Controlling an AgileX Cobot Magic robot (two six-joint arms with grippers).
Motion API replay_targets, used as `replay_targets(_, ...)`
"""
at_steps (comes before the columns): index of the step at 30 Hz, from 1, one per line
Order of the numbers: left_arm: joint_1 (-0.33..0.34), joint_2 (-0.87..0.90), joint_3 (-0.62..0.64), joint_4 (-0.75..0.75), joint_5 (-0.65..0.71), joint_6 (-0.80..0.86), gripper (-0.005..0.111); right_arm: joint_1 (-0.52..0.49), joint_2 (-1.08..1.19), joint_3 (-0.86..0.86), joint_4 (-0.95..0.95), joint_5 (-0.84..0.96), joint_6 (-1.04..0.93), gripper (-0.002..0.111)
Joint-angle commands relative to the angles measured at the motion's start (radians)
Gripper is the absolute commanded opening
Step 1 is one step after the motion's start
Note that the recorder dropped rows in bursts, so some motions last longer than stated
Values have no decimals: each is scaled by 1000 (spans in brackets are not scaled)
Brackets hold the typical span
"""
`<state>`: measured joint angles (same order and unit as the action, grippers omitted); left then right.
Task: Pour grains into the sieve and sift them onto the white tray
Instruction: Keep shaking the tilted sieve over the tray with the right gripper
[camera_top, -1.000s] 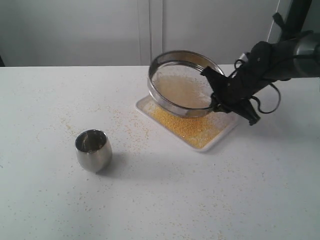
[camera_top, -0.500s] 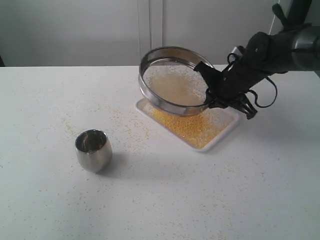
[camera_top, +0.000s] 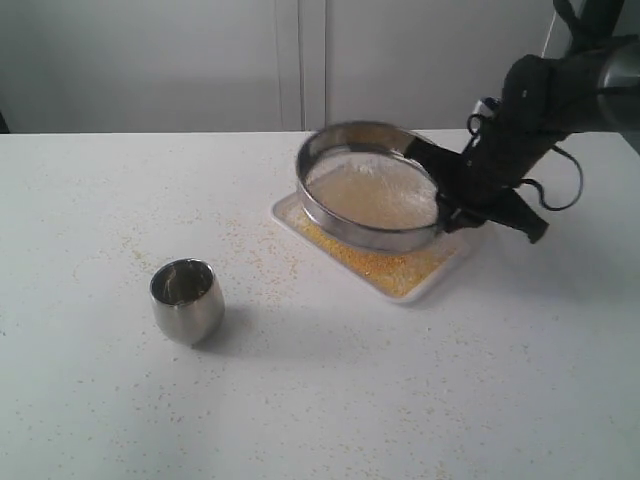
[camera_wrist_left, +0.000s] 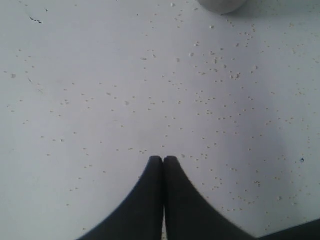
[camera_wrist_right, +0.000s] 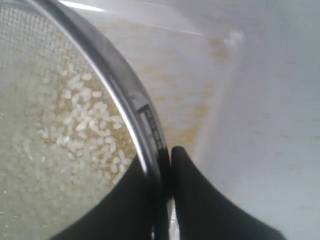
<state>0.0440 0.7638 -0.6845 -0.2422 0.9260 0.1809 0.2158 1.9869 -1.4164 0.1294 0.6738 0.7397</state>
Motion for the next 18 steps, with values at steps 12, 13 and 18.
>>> replay_targets(12, 2, -7, 7, -3, 8, 3, 0, 18, -18, -25, -129, 2, 154, 0)
replay_targets(13, 2, -7, 7, -3, 8, 3, 0, 28, -8, -25, -98, -89, 167, 0)
replay_targets(18, 2, -7, 7, -3, 8, 3, 0, 33, -1, -47, -170, 60, 161, 0)
